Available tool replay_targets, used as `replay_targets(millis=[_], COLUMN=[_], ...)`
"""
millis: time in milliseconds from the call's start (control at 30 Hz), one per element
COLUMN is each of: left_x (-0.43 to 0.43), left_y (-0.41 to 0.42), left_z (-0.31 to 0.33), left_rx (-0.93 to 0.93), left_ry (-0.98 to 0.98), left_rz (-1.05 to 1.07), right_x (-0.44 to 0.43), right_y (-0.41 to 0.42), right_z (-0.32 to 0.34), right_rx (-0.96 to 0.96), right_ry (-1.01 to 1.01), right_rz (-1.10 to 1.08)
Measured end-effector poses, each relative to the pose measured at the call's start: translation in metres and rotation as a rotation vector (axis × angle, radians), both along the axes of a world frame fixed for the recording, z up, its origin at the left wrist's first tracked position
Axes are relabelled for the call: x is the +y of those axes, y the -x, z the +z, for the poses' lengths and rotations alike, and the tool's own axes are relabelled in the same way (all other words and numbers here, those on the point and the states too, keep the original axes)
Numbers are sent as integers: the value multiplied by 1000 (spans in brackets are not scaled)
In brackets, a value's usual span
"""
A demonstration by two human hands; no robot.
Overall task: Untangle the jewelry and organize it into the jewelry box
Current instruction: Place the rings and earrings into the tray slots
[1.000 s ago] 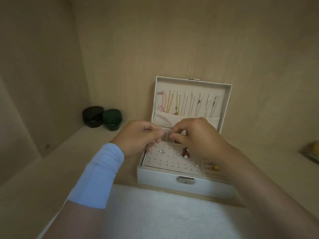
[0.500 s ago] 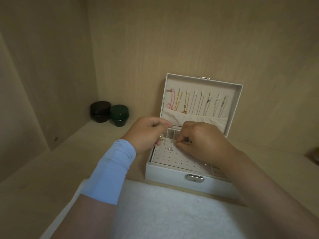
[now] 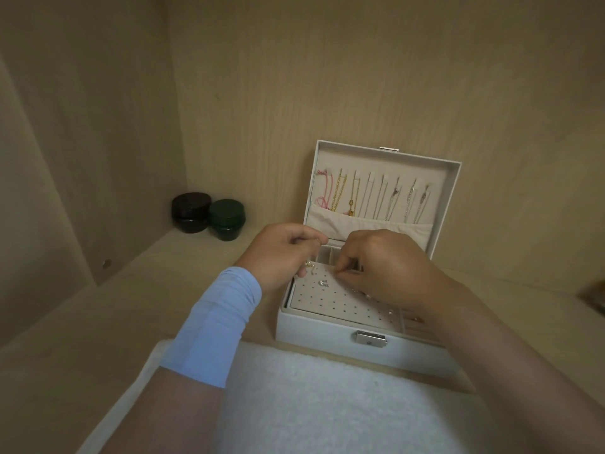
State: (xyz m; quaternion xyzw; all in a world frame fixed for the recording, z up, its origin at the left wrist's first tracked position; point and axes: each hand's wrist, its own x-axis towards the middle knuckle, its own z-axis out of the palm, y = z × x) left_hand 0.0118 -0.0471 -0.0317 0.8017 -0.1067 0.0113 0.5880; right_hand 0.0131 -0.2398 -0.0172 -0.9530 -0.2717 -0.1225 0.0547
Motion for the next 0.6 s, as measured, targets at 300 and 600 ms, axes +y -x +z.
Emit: replay_targets(millis=[300,600], left_x=[2,4], left_y=[-1,-3], left_z=[0,-2], left_rx=[-18,-36], left_ry=[34,24], left_rz=[44,55], right_x=[14,15], right_y=[-6,-4], right_z=[-9,-6], right_rx=[-53,-76], right_ry=[-77,3], right_rz=[-33,74])
